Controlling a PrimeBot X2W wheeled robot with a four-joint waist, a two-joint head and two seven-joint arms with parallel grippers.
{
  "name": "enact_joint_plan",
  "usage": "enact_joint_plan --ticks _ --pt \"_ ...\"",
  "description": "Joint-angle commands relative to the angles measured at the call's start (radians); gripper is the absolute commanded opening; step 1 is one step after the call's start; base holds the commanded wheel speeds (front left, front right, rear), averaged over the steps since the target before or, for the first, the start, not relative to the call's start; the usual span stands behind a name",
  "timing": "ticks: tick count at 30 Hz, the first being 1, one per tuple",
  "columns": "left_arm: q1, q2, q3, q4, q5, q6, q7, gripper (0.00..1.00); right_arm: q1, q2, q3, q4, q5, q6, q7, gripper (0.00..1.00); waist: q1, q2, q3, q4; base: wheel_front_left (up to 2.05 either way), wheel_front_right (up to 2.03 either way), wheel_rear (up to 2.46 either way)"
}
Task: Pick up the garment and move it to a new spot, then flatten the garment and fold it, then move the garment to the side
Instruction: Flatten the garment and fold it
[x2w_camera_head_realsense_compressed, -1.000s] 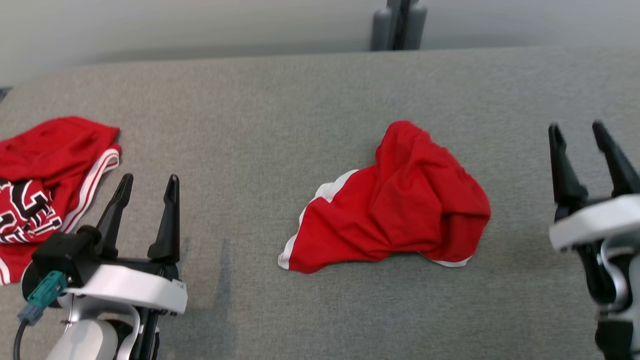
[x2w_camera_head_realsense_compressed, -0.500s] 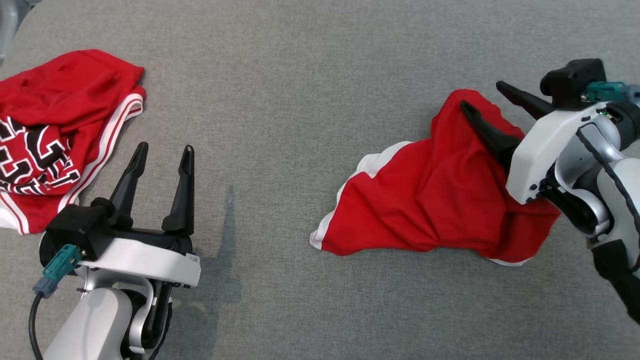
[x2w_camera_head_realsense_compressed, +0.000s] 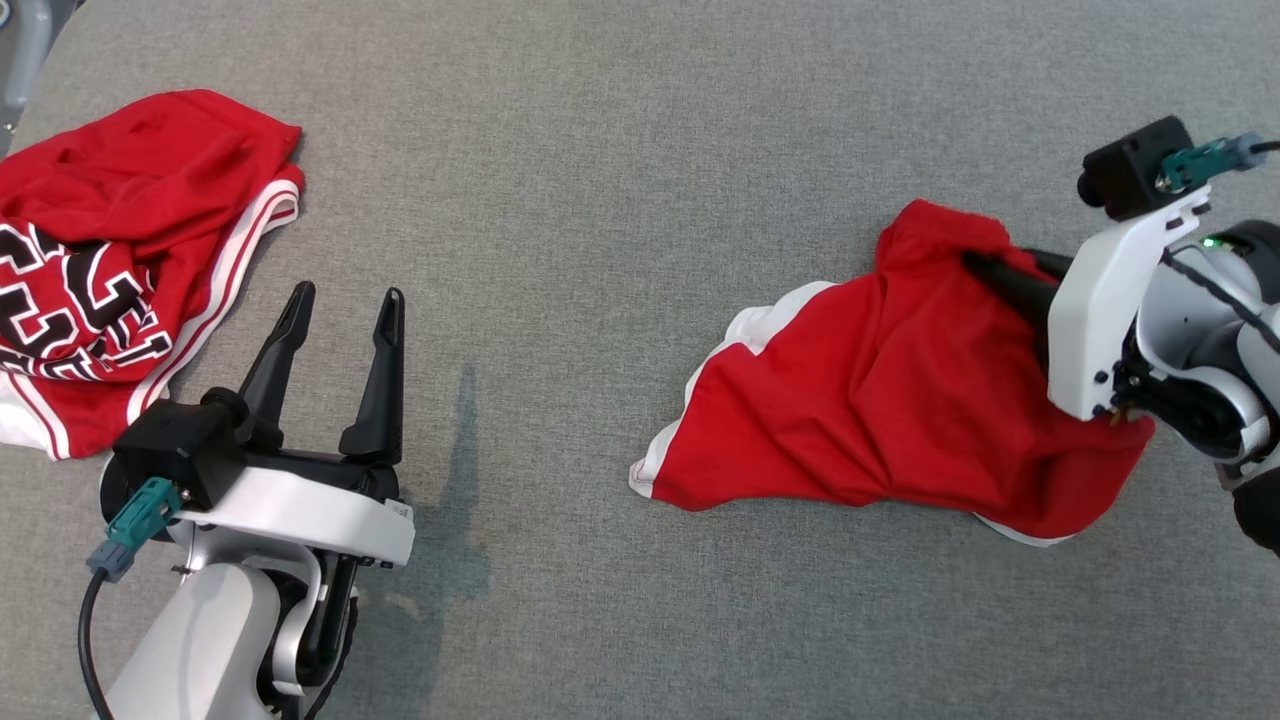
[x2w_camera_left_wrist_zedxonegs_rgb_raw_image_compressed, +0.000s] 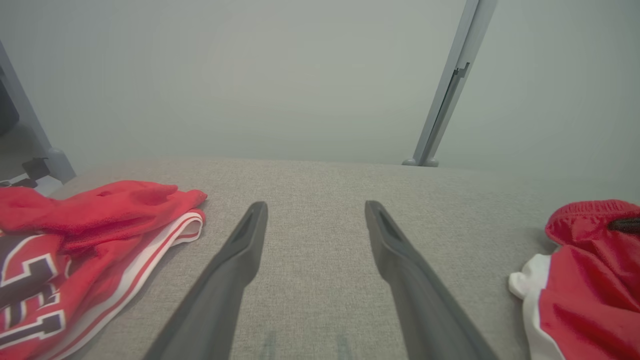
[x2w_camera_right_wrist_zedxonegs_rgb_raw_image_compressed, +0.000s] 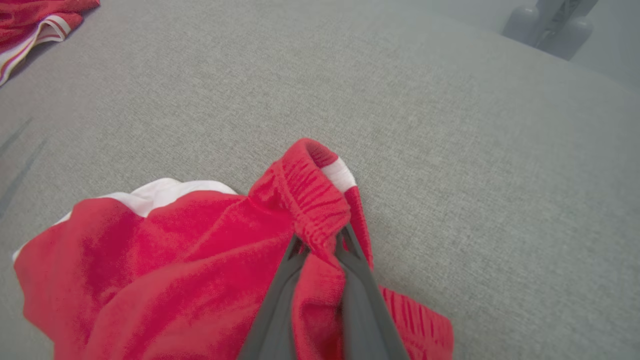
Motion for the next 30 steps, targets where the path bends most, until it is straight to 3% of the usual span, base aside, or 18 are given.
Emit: enact_joint_plan --ticks 1,4,10,13,16,21,26,30 --pt "-0.019 0.000 0.001 0.006 -0.009 -0.007 -0.007 1.00 -0.024 -0.012 -0.005 -0.019 0.013 0.000 -0.026 0.00 -0.0001 0.0000 -0.003 0.002 0.00 0.00 0.00" --pt "-0.023 -0.003 0.003 0.014 -0.009 -0.008 -0.014 1.00 -0.058 -0.010 -0.024 -0.044 0.002 0.000 -0.105 0.00 -0.0001 0.0000 -0.009 0.004 0.00 0.00 0.00" --pt "-0.020 0.001 0.012 0.026 -0.012 -0.003 -0.024 1.00 -0.157 0.069 -0.029 -0.047 -0.034 0.000 -0.303 0.00 -0.0001 0.0000 -0.029 -0.021 0.00 0.00 0.00" --pt "-0.020 0.002 0.008 0.028 -0.011 -0.007 -0.025 1.00 -0.165 0.081 -0.029 -0.044 -0.038 0.000 -0.346 0.00 -0.0001 0.0000 -0.037 -0.030 0.00 0.00 0.00" --pt "-0.012 -0.001 0.003 0.028 -0.011 -0.003 -0.027 1.00 -0.074 0.068 -0.050 -0.069 -0.037 0.000 -0.404 0.00 -0.0001 0.0000 -0.054 -0.048 0.00 0.00 0.00" --pt "0.015 0.005 0.004 0.017 -0.016 0.007 -0.022 1.00 0.196 0.042 -0.119 -0.096 -0.052 0.000 -0.410 0.00 -0.0001 0.0000 -0.068 -0.077 0.00 0.00 0.00" --pt "0.025 0.016 0.004 0.005 -0.017 0.012 -0.011 1.00 0.452 0.084 -0.205 -0.061 -0.086 0.000 -0.444 0.00 -0.0001 0.0000 -0.072 -0.106 0.00 0.00 0.00" --pt "0.030 0.025 0.002 -0.005 -0.016 0.019 0.002 1.00 0.553 0.146 -0.239 -0.021 -0.142 0.000 -0.495 0.00 -0.0001 0.0000 -0.075 -0.122 0.00 0.00 0.00"
